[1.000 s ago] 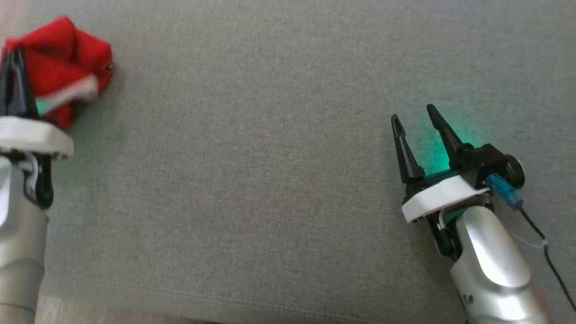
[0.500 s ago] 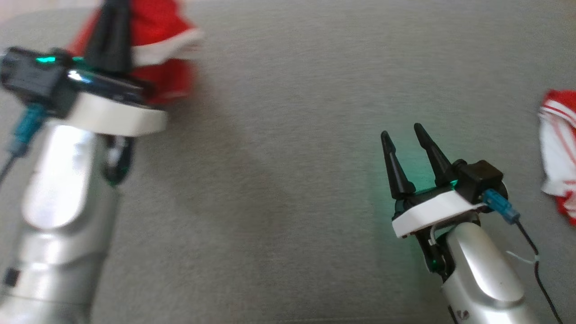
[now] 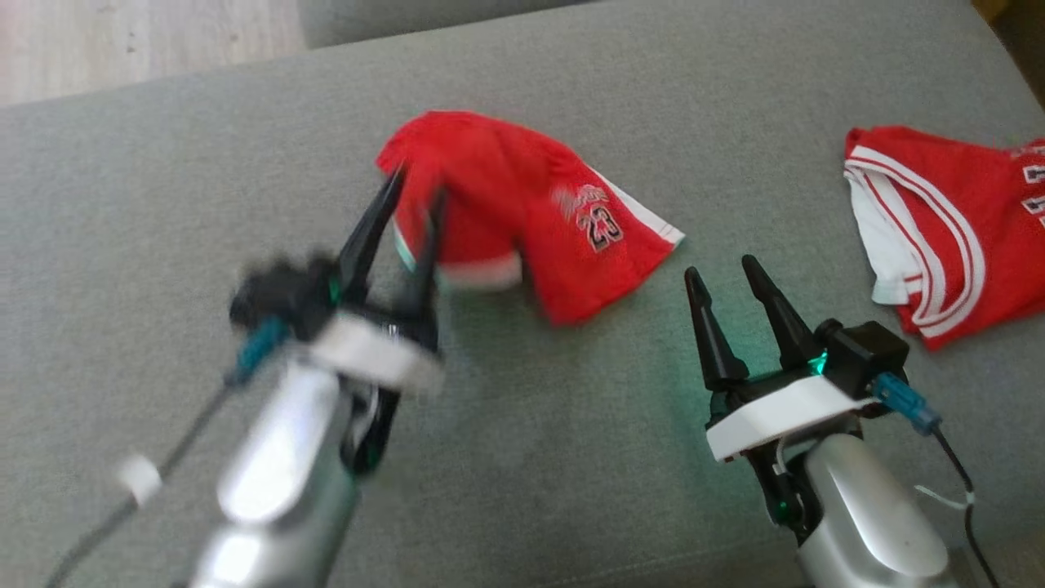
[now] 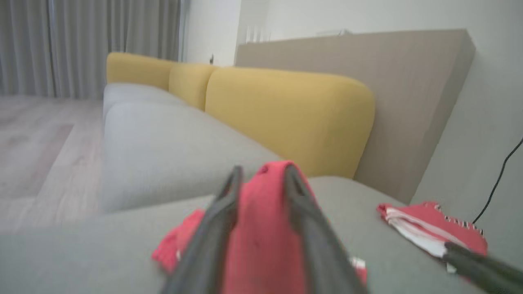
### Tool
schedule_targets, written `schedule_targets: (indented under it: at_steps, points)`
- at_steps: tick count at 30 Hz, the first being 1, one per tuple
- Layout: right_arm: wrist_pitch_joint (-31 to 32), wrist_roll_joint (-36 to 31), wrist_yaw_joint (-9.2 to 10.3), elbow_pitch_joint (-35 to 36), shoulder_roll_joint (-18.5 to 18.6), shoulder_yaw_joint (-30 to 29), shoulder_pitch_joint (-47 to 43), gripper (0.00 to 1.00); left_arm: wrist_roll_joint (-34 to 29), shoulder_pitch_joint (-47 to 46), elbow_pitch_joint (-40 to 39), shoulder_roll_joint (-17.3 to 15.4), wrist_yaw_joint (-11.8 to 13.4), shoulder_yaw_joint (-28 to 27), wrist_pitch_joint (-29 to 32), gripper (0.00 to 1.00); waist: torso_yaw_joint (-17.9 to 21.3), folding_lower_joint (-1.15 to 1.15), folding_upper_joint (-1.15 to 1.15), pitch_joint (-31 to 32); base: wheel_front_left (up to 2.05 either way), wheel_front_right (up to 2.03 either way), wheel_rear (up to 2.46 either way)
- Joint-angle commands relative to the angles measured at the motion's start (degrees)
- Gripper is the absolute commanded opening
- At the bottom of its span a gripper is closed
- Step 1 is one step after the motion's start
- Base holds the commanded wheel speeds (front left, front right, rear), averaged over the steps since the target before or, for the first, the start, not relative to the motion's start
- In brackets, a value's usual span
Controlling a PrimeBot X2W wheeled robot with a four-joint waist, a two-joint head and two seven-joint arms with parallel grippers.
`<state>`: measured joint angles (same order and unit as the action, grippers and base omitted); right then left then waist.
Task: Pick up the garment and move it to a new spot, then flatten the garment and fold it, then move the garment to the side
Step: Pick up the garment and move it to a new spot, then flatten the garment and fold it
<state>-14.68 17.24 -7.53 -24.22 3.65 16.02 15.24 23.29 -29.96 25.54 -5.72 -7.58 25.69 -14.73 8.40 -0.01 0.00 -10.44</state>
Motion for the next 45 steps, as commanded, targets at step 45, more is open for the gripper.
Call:
schedule_targets:
  at_steps: [45]
  points:
    - [-0.3, -10.8, 0.04, -25.4, -0.8, -22.6, 12.4, 1.00, -9.3, 23.5, -7.2, 2.8, 0.1, -17.2, -0.3, 1.00, -18.2, 0.01, 0.00, -2.1, 0.00, 0.00, 0.00]
